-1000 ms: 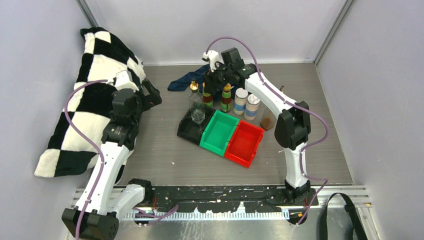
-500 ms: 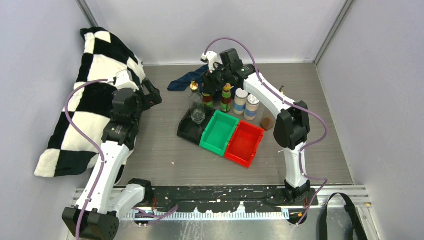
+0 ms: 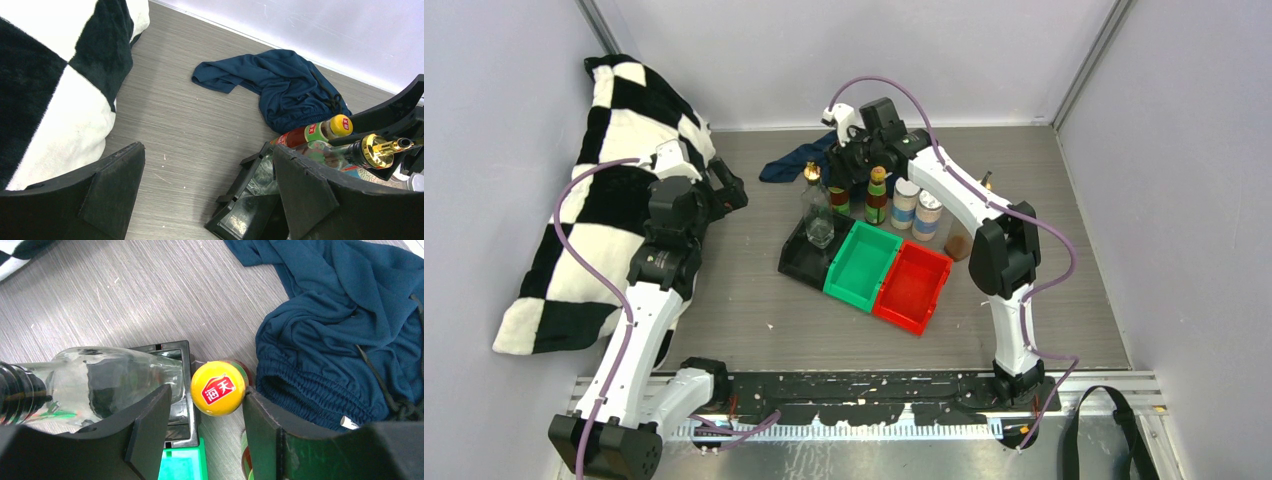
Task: Organize the condiment bottles
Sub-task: Pick up the bottle from the center of the board.
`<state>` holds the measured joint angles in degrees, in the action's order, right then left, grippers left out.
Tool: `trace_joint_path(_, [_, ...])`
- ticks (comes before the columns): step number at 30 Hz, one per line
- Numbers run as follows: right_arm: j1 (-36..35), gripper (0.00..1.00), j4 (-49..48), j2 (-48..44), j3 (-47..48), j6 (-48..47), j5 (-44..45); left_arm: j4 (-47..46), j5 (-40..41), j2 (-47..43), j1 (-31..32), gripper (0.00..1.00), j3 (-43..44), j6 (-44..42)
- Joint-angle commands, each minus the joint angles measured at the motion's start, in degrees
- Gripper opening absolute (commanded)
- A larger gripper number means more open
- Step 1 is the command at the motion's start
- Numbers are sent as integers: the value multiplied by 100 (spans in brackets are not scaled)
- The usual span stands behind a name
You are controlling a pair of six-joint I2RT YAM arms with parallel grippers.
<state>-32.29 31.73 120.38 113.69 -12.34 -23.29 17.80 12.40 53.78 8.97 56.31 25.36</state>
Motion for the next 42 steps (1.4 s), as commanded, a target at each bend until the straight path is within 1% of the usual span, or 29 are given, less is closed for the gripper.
trace_joint_path(1, [-60, 59, -197, -1, 294, -68, -101, -277, -19, -3, -32, 100, -20, 61])
trace_joint_path(12, [-89, 54, -136, 63, 362, -102, -71, -279, -27, 1, -36, 100, -16, 61])
trace_joint_path(21, [-115, 45, -135, 121, 344, -113, 92, -286, -35, 1, -32, 100, -15, 62])
trace_joint_path(29, [-116, 28, -329, 38, 124, -65, 301, -280, -41, 8, -36, 100, -20, 69])
trace_joint_path(33, [-111, 15, -465, -34, 6, -41, 365, -287, -45, 10, -36, 100, -24, 79])
trace_joint_path(36, [-117, 9, -534, -87, -34, -41, 410, -295, -45, 10, -36, 100, -25, 80])
trace_joint_path(38, [-118, 8, -546, -108, -40, -31, 428, -289, -45, 10, -36, 100, -24, 82])
trace_joint_path(42, [-115, 1, -584, -143, -23, -23, 446, -295, -45, 20, -36, 100, -27, 82])
